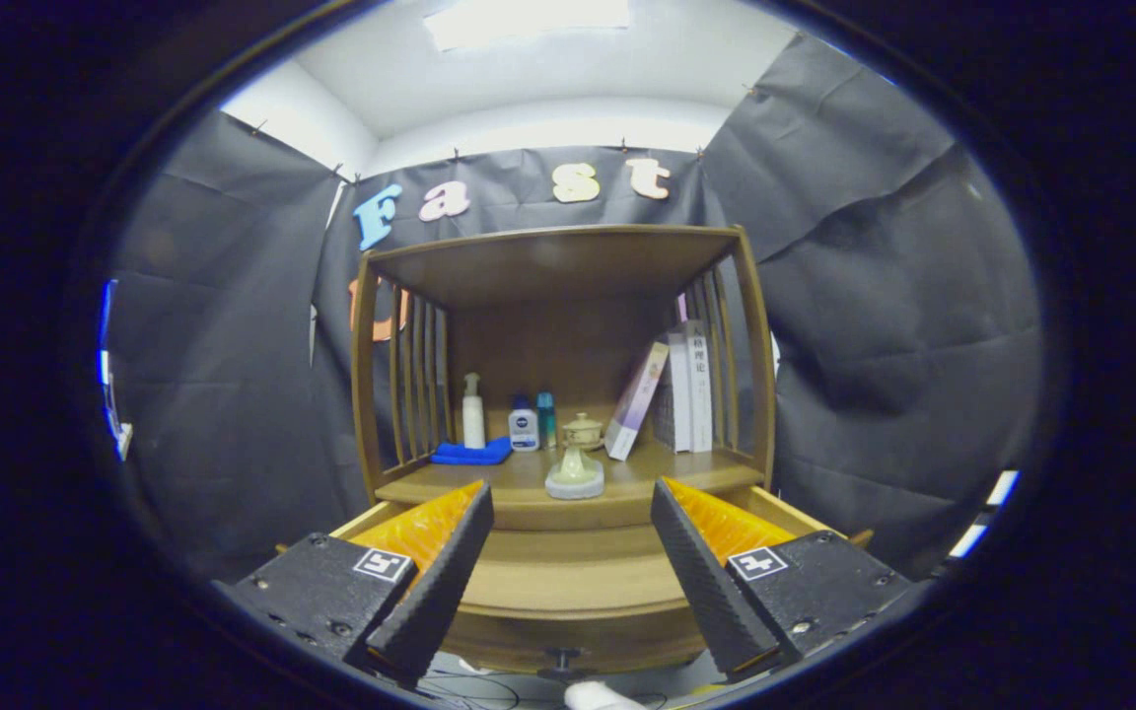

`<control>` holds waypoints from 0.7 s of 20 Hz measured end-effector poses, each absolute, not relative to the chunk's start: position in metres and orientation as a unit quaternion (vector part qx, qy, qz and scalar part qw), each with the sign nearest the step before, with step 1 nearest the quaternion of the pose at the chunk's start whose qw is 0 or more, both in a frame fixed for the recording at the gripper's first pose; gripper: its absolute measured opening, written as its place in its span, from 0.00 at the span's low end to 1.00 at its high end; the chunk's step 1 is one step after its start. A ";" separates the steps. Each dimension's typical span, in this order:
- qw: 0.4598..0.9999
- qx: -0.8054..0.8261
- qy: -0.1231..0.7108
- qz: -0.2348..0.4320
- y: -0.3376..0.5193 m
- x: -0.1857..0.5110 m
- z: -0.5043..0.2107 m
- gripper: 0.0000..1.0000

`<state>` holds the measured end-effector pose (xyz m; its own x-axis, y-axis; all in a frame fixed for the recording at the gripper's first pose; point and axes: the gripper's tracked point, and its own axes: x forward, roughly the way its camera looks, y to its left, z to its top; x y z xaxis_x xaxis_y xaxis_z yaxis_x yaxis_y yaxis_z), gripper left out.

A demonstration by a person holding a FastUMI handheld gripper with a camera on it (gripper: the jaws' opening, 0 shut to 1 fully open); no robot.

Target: Pull open the drawer, take out the items inside it, and place them on the countertop above the cabinet.

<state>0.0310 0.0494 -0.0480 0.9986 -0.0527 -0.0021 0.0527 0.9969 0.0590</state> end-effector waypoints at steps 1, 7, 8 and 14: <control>0.999 0.024 0.002 -0.025 0.048 0.026 -0.057 1.00; 0.999 0.006 0.037 -0.032 0.044 0.007 -0.115 1.00; 0.998 0.004 0.047 -0.035 0.043 0.006 -0.126 1.00; 0.995 -0.015 0.091 -0.028 0.054 0.012 -0.166 1.00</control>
<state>0.0122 0.0540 -0.1661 0.9820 -0.0592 -0.1795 0.0536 0.9979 -0.0359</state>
